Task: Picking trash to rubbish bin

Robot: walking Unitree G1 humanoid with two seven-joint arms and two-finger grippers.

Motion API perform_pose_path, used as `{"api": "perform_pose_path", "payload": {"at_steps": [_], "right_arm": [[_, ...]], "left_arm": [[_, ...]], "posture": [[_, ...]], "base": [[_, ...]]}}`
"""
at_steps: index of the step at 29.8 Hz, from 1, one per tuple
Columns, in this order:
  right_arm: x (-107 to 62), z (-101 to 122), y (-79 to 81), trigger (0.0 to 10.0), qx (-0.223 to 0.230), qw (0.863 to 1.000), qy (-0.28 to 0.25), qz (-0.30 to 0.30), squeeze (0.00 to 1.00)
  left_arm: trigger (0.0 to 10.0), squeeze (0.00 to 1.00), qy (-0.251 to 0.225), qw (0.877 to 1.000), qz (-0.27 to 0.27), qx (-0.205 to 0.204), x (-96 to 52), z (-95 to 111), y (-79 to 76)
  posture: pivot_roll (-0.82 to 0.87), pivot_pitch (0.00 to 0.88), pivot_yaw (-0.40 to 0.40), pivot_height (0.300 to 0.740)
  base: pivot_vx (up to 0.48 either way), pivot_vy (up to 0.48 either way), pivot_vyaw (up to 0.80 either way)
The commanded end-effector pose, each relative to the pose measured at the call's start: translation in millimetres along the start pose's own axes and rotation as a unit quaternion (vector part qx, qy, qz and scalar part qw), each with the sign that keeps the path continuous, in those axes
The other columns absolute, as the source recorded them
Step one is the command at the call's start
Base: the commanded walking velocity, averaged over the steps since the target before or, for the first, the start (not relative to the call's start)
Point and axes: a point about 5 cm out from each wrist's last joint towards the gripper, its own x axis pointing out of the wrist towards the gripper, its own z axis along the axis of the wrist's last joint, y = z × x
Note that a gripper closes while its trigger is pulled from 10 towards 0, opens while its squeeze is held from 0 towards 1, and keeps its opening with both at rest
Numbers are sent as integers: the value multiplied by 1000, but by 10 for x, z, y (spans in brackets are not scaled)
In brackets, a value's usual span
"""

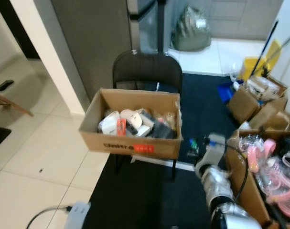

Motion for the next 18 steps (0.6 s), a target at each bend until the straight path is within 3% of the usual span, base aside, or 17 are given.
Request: {"api": "perform_pose_path", "payload": {"at_steps": [1,6,7,10,12,18], "right_arm": [[6,-88,106,10000,-13,1000,14,20,0],[17,-110,172,10000,-23,999,17,34,0],[28,-126,248,10000,-25,998,15,51,0],[46,-129,318,10000,-20,998,10,60,0],[56,-124,324,10000,-22,998,11,54,0],[58,-109,289,10000,-27,999,12,43,0]], "left_arm": [[10000,0,12,1000,4,2,-13,-63,23],[10000,0,12,1000,4,2,-13,-64,21],[10000,0,12,1000,3,2,-13,-66,18],[10000,0,12,1000,3,1,-12,-70,13],[10000,0,12,1000,2,0,-13,-77,10],[10000,0,13,1000,3,-1,-15,-89,10]], "posture": [[6,24,26,740],[4,28,27,740],[4,28,27,740],[9,31,23,740],[13,33,23,740],[15,32,22,740]], "base": [[304,0,0],[302,0,0],[307,0,0],[307,0,769],[307,0,731],[305,0,0]]}}
